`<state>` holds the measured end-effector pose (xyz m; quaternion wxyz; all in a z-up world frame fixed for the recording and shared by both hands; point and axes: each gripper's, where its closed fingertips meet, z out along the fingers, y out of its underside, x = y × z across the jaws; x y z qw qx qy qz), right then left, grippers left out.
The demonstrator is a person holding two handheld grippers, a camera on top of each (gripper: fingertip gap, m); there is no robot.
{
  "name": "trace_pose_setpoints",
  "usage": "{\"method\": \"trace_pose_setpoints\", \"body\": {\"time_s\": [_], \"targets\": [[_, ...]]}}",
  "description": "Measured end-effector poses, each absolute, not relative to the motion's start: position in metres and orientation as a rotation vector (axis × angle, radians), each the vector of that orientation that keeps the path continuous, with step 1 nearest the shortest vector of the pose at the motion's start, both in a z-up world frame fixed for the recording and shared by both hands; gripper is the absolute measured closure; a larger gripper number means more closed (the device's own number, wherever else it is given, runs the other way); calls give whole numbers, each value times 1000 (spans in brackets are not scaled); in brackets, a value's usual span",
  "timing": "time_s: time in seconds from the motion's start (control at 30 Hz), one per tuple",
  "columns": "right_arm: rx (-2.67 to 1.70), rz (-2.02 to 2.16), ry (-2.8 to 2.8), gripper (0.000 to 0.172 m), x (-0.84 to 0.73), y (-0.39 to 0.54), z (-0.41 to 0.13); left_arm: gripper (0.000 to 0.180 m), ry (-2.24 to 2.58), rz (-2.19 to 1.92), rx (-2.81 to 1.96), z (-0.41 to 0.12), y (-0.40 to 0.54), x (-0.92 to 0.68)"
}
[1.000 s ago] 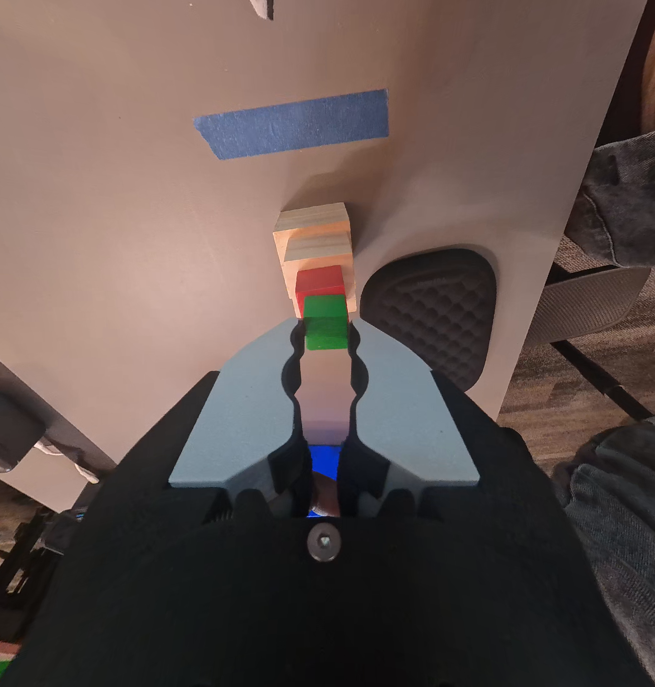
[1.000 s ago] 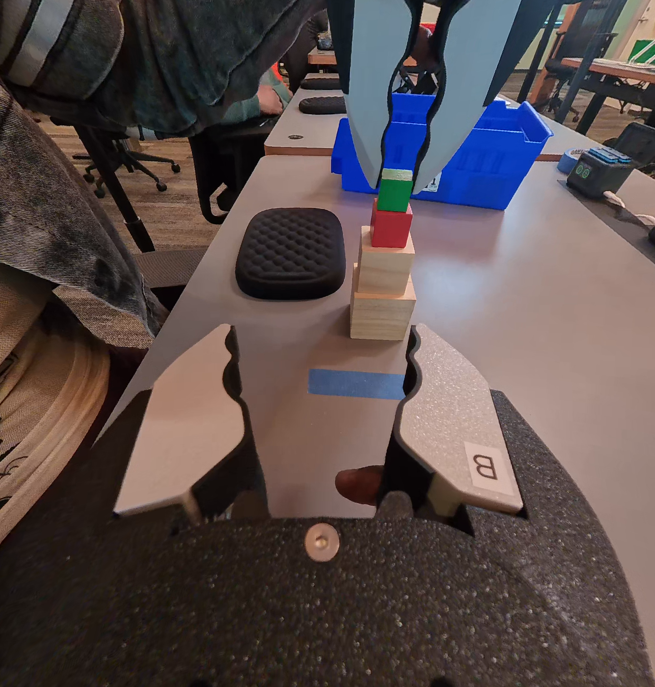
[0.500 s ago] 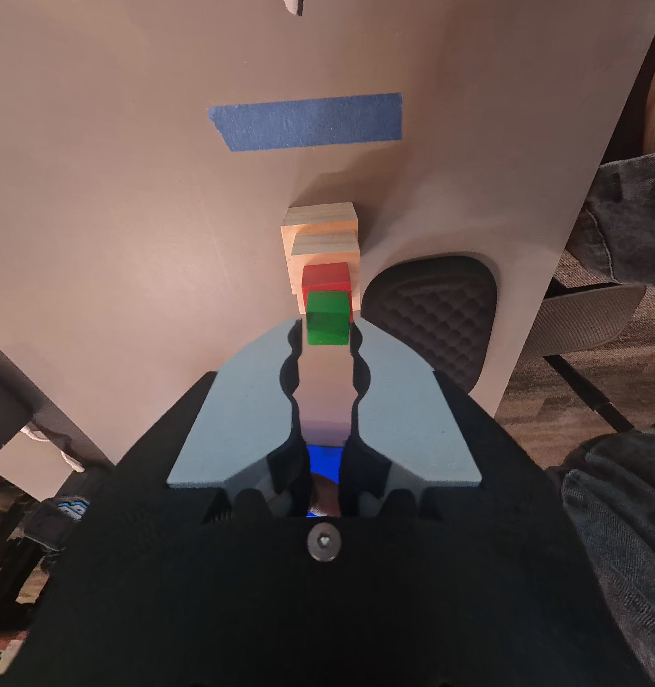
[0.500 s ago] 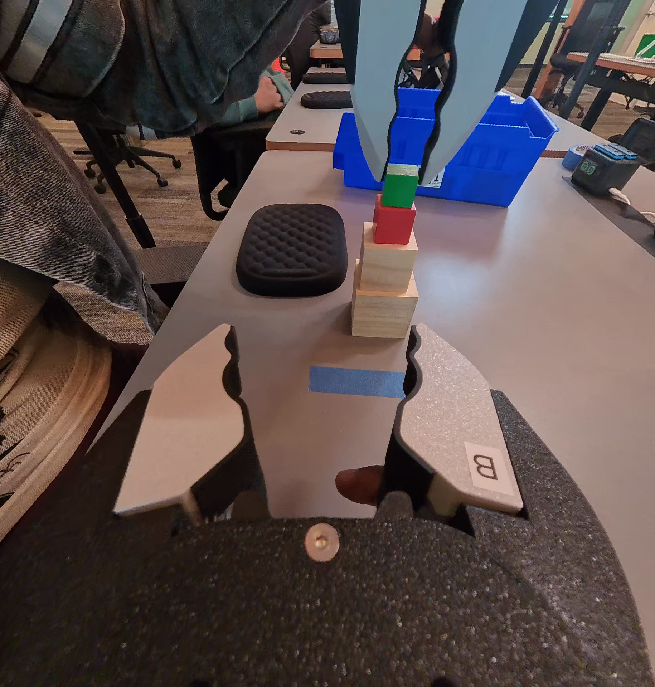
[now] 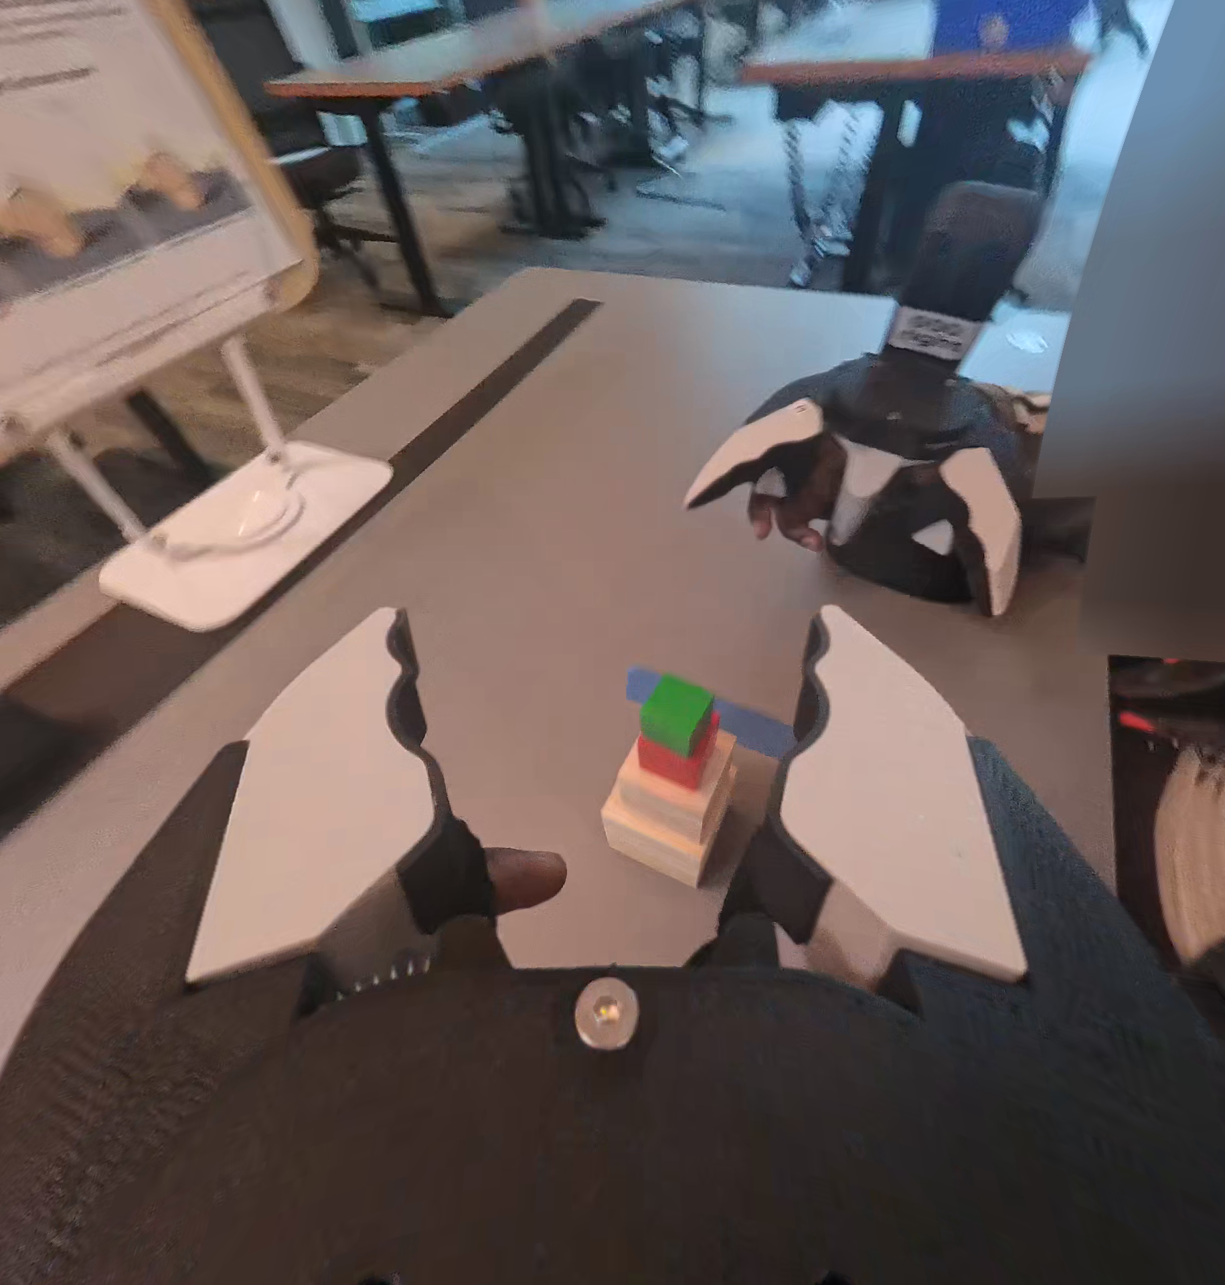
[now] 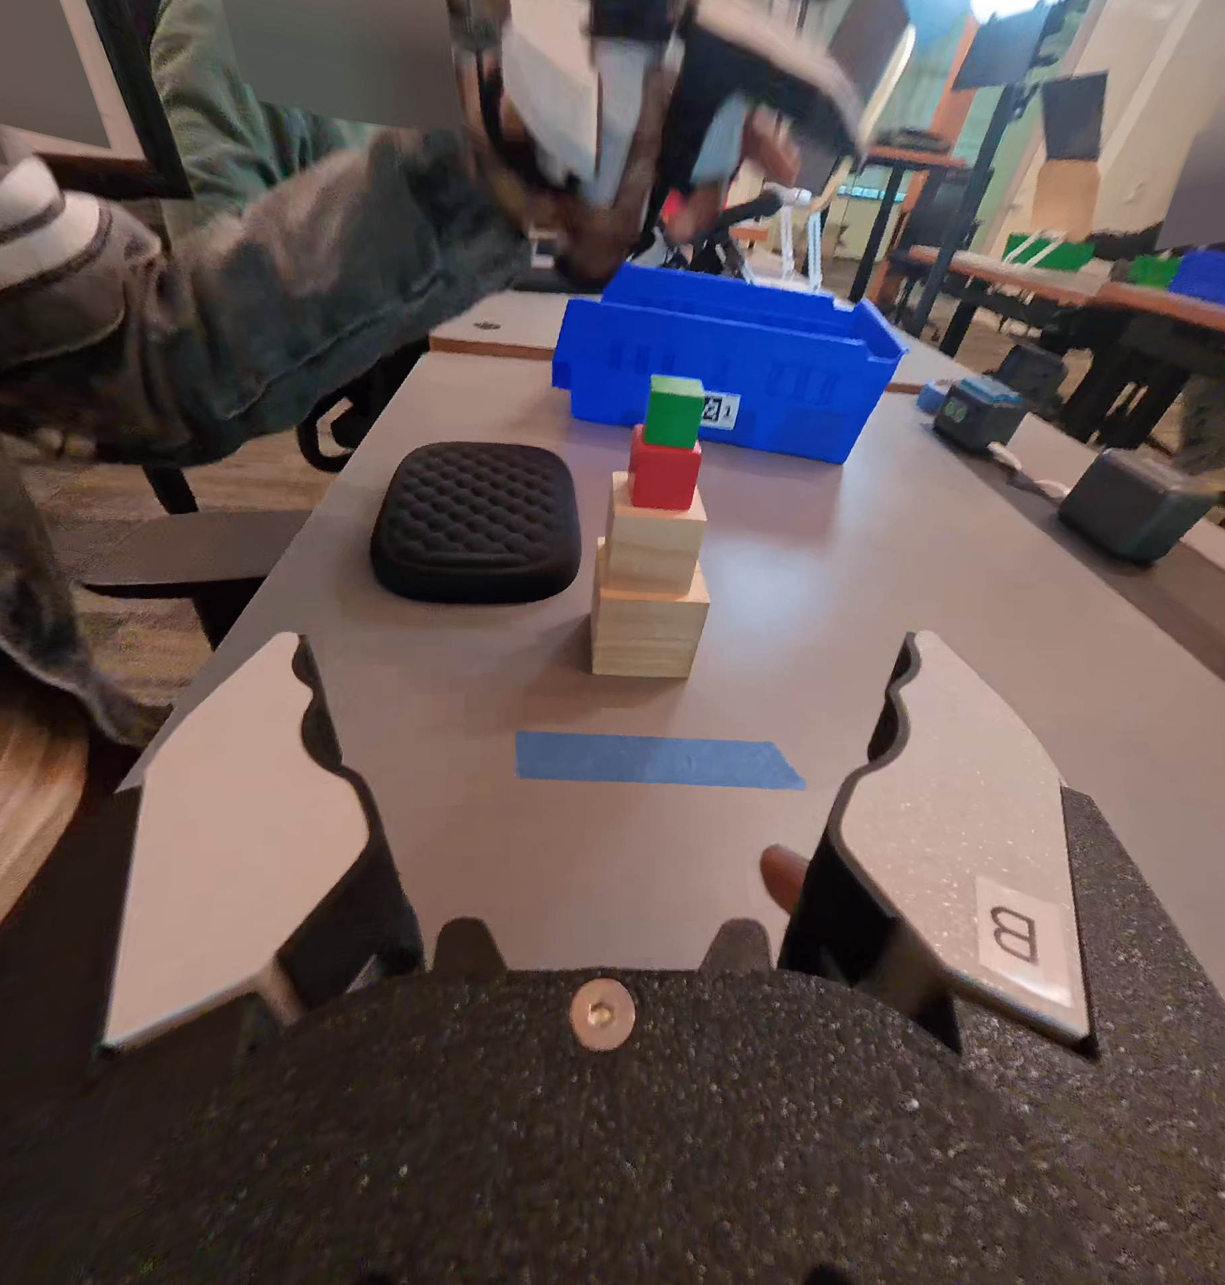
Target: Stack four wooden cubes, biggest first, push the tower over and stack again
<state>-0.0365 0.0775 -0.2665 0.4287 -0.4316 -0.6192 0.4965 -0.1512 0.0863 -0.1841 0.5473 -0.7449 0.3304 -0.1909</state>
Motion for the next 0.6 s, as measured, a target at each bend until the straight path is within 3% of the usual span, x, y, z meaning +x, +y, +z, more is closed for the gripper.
{"method": "trace_pose_setpoints", "body": {"time_s": [0.03,0.07,0.13,0.37,0.6], "targets": [[-1061,1239,-1533,24,-36,78,-264,77,700,-448,-1782,-196,85,-162],[-1061,1237,-1528,24,-35,80,-263,96,641,-429,-1807,-210,83,-172],[-1070,1234,-1527,24,-34,82,-264,179,649,-398,-1881,-243,72,-180],[-1083,1218,-1558,24,-34,84,-272,180,688,-375,-2055,-307,67,-169],[-1083,1209,-1554,24,-32,86,-271,180,781,-373,-2081,-310,74,-143]]}}
